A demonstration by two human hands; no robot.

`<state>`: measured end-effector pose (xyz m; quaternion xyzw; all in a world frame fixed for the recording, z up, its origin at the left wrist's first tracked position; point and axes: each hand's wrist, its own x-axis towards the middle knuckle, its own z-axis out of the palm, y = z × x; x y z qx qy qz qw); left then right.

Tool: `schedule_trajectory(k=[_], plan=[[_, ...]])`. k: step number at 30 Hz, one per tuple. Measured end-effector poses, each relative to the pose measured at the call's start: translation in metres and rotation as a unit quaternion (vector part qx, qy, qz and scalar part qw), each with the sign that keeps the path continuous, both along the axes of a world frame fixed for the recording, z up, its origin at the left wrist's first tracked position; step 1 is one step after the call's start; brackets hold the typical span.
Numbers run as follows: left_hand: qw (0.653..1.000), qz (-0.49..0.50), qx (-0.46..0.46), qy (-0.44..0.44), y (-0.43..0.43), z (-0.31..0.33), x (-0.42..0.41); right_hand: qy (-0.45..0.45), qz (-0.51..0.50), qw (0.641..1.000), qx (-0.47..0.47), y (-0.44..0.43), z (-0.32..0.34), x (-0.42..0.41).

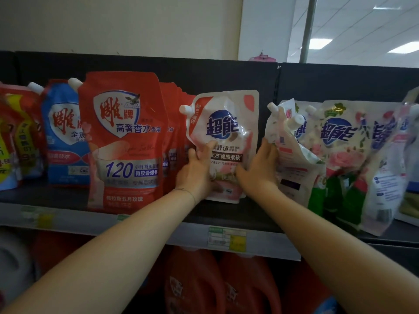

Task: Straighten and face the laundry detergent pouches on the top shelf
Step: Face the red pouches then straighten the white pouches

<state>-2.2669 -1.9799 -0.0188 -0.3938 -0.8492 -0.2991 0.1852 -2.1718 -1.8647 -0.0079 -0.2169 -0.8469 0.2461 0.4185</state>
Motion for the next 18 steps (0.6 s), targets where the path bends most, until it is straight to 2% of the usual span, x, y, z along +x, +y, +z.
schedule_trajectory(k=[2, 4, 6, 8, 12, 18], plan=[[0.984, 0.075, -0.051, 0.154, -0.004, 0.004, -0.002, -0.032, 0.003, 0.982, 0.184, -0.01, -0.007, 0.007], [0.96, 0.065, -0.092, 0.258, -0.007, 0.003, -0.008, -0.099, 0.05, 0.944, 0.31, -0.011, -0.011, 0.002], [0.935, 0.03, -0.158, 0.315, -0.006, -0.002, -0.015, -0.148, 0.076, 0.925, 0.341, -0.008, -0.013, -0.006], [0.929, 0.013, -0.184, 0.322, 0.0, -0.006, -0.02, -0.16, 0.064, 0.918, 0.357, 0.002, -0.013, -0.015], [0.926, 0.032, -0.174, 0.334, 0.021, -0.008, -0.034, -0.174, 0.014, 0.893, 0.416, 0.025, -0.015, -0.029], [0.92, 0.017, -0.145, 0.364, 0.045, -0.013, -0.068, -0.18, -0.02, 0.89, 0.418, 0.044, -0.018, -0.056]])
